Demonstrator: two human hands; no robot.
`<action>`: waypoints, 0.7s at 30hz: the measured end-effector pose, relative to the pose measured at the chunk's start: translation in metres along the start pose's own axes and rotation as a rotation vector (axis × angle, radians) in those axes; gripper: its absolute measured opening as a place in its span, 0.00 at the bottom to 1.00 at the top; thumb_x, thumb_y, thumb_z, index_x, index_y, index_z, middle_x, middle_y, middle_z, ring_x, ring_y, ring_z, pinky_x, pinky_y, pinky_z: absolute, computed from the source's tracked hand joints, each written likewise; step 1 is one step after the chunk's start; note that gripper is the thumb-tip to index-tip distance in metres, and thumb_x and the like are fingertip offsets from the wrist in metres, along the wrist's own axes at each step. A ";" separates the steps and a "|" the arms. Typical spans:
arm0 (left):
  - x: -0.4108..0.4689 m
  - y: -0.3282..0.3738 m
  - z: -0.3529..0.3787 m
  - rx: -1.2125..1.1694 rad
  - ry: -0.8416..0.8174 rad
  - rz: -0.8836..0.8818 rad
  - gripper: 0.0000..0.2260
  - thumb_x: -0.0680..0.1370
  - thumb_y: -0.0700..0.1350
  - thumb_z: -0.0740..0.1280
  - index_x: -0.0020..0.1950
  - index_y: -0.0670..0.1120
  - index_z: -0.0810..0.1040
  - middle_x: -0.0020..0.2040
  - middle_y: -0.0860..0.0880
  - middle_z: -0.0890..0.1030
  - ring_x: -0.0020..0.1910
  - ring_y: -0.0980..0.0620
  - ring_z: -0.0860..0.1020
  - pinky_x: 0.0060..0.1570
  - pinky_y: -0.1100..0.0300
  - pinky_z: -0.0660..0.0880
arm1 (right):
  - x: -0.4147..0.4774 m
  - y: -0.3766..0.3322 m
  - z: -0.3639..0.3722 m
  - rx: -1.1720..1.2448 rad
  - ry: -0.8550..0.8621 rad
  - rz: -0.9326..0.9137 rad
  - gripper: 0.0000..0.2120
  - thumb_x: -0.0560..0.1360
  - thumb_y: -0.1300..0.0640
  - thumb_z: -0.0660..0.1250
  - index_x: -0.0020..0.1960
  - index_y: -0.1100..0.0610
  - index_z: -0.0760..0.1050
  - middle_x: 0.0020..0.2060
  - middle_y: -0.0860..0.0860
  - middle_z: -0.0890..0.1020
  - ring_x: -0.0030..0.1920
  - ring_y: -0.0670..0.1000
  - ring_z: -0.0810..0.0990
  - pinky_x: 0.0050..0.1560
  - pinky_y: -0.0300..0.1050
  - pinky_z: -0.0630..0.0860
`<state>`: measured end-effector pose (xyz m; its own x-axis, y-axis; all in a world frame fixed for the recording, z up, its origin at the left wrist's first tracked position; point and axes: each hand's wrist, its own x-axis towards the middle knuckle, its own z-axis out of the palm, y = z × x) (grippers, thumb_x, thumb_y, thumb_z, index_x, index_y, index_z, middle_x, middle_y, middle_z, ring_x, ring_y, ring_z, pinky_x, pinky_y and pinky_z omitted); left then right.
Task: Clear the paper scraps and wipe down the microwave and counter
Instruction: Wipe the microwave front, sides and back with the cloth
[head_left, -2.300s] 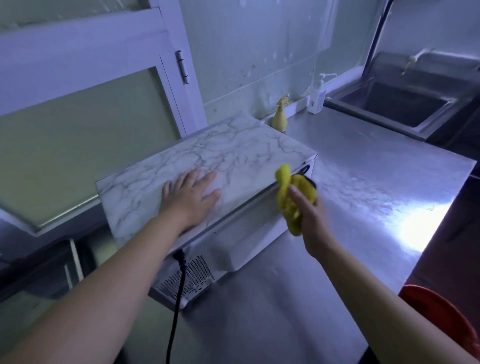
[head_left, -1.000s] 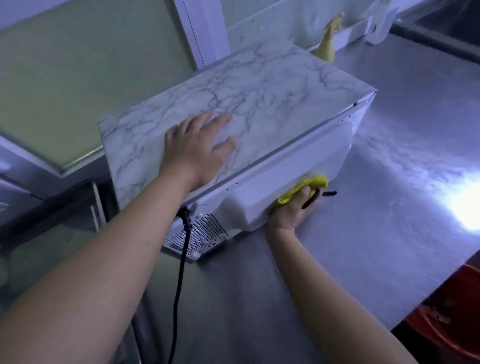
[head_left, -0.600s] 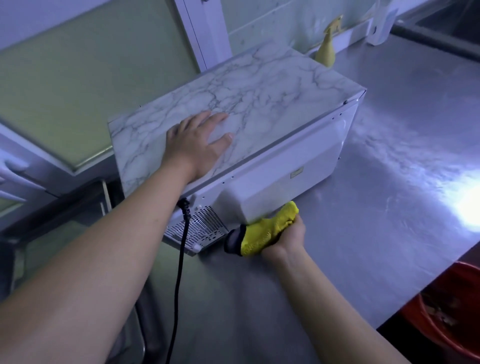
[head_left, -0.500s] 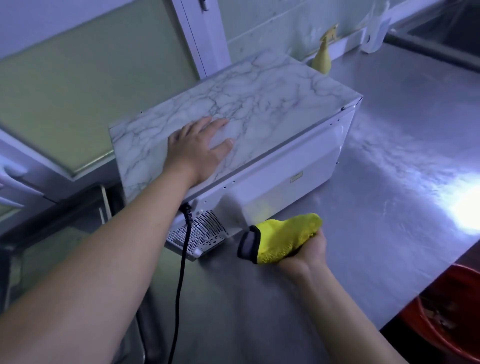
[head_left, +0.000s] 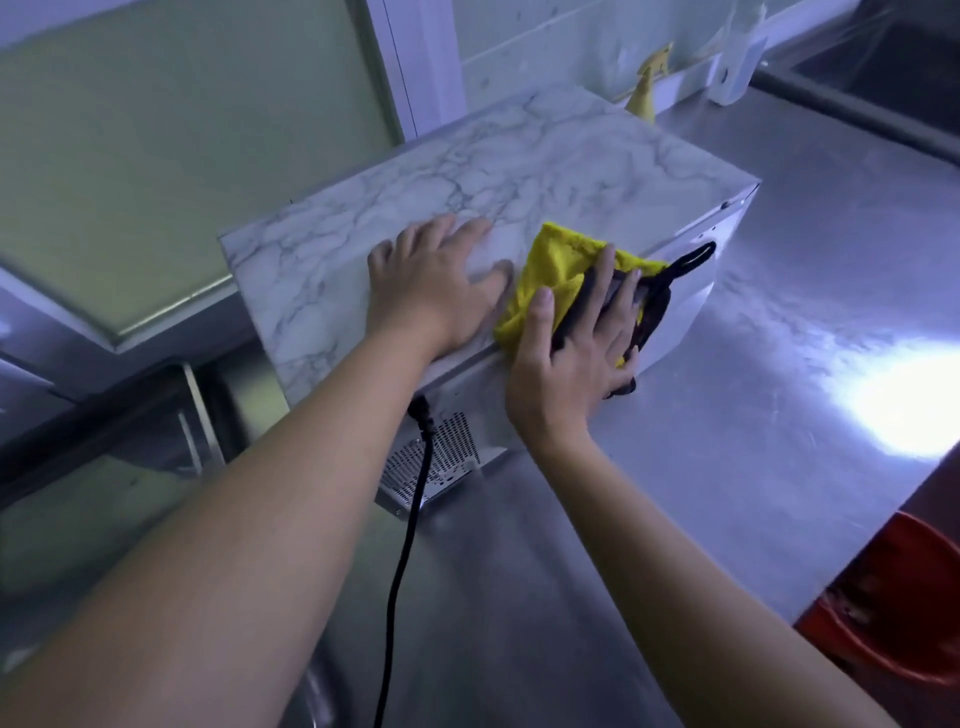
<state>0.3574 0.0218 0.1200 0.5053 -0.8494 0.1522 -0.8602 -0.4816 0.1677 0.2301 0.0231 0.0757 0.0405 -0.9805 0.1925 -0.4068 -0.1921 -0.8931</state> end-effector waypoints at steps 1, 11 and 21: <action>0.000 0.000 0.000 0.005 0.004 0.003 0.28 0.76 0.68 0.52 0.75 0.62 0.62 0.78 0.54 0.62 0.76 0.51 0.58 0.72 0.47 0.53 | -0.008 0.002 0.007 -0.036 0.048 -0.030 0.34 0.77 0.36 0.47 0.81 0.46 0.53 0.81 0.51 0.52 0.80 0.51 0.50 0.74 0.62 0.45; 0.000 -0.002 0.002 -0.008 -0.020 0.010 0.27 0.77 0.66 0.51 0.76 0.63 0.61 0.78 0.54 0.60 0.76 0.50 0.56 0.74 0.45 0.50 | -0.017 0.113 0.026 -0.149 0.182 -0.915 0.22 0.72 0.42 0.69 0.63 0.49 0.74 0.65 0.58 0.71 0.72 0.65 0.64 0.67 0.75 0.60; 0.003 -0.004 0.006 -0.029 0.011 0.003 0.26 0.76 0.67 0.52 0.74 0.64 0.63 0.78 0.54 0.62 0.76 0.51 0.58 0.74 0.46 0.50 | -0.074 0.130 0.079 0.196 0.223 -0.174 0.39 0.75 0.35 0.65 0.76 0.55 0.56 0.74 0.64 0.58 0.76 0.66 0.59 0.71 0.71 0.60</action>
<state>0.3617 0.0192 0.1136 0.5039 -0.8482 0.1636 -0.8593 -0.4728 0.1953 0.2462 0.0671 -0.0864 -0.1156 -0.9032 0.4133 -0.2271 -0.3811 -0.8962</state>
